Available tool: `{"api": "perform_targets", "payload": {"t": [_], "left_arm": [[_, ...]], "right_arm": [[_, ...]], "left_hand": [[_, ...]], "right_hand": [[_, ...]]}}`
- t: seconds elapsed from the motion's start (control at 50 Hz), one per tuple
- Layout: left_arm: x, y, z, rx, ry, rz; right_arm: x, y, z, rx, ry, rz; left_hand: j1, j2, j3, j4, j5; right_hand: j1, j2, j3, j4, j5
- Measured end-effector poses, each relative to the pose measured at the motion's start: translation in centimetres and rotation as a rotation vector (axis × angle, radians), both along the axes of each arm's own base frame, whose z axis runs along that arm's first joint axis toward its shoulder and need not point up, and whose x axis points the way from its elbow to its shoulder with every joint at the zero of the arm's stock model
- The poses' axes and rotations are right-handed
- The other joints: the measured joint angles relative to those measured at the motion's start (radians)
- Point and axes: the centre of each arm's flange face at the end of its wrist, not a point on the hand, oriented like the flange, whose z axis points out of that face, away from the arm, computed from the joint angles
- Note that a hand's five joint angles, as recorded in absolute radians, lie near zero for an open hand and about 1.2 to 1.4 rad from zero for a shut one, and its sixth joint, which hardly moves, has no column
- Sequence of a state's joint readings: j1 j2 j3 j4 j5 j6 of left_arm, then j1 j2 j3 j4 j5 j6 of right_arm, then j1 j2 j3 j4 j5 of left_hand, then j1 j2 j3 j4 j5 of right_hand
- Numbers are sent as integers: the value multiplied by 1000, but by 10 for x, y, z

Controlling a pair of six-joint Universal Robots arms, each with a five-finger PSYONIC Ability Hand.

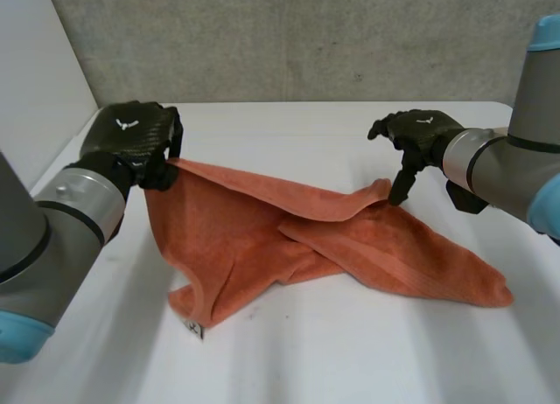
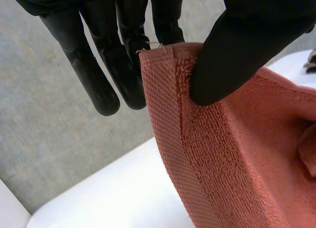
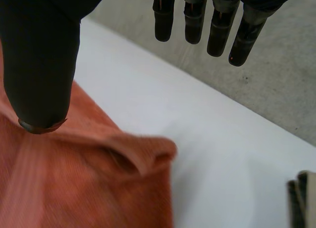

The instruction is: Fold the laundry.

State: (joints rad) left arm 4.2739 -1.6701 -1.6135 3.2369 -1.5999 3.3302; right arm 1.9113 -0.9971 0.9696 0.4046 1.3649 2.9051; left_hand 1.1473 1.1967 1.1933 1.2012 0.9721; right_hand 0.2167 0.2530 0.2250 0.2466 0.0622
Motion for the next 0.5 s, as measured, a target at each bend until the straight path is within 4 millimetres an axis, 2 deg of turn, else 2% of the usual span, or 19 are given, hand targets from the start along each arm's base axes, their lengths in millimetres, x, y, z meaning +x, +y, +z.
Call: {"api": "perform_targets", "payload": {"t": [0.06,0.14,0.18,0.34,0.5], "left_arm": [[2,5,10,-28,14,-1],[5,11,24,-67,33,-3],[5,13,27,-78,38,-3],[7,20,48,-140,68,-8],[6,18,56,-162,78,-11]], "right_arm": [[0,5,0,46,-125,-46],[1,8,-9,88,-179,-76],[2,8,-14,96,-181,-84],[13,13,-53,126,-124,-140],[24,32,-76,116,-107,-123]], "left_hand": [[0,0,0,0,0],[0,0,0,0,0],[0,0,0,0,0],[0,0,0,0,0],[0,0,0,0,0]], "right_hand": [[0,0,0,0,0],[0,0,0,0,0],[0,0,0,0,0],[0,0,0,0,0],[0,0,0,0,0]]}}
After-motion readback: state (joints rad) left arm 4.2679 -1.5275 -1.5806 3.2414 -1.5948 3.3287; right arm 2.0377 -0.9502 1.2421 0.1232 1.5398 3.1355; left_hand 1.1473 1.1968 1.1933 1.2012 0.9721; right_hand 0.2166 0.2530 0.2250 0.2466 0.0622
